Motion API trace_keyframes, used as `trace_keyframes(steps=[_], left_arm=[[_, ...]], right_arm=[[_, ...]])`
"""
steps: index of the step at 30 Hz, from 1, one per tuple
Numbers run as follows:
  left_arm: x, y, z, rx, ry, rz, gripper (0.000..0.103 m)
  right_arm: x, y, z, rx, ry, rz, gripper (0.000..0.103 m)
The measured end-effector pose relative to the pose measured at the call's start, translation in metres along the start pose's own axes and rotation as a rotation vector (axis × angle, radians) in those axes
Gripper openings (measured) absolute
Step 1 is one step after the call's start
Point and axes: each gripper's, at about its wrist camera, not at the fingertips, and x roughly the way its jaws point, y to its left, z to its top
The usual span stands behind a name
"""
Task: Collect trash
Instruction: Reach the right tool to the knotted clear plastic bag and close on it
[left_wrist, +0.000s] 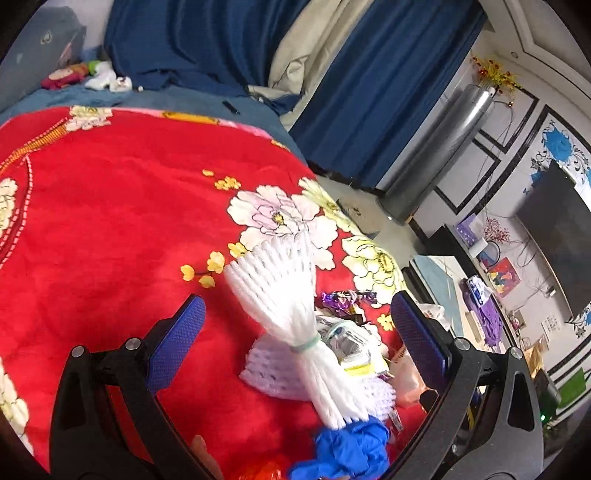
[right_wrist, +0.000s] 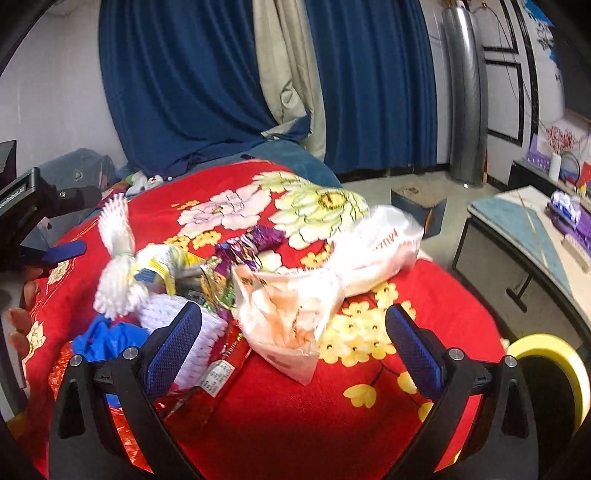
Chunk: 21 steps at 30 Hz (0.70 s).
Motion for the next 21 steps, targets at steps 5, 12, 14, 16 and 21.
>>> trace_keyframes(steps=[5, 12, 14, 16, 21], left_arm=[[0.020, 0.014, 0.001, -0.095, 0.071, -0.012, 0.092], [0.027, 0.022, 0.001, -0.150, 0.090, -0.046, 0.081], [0.029, 0.023, 0.002, -0.158, 0.088, -0.045, 0.074], [0.028, 0.024, 0.001, -0.160, 0.082, -0.048, 0.067], [0.029, 0.019, 0.001, -0.146, 0.075, -0.052, 0.034]], right_arm=[[0.016, -0.010, -0.007, 0.072, 0.072, 0.048, 0.097], [0.026, -0.021, -0.011, 0.139, 0.111, 0.085, 0.081], [0.027, -0.024, -0.012, 0.146, 0.112, 0.110, 0.075], [0.026, -0.024, -0.012, 0.139, 0.106, 0.130, 0.062], [0.018, -0.019, -0.014, 0.088, 0.082, 0.148, 0.044]])
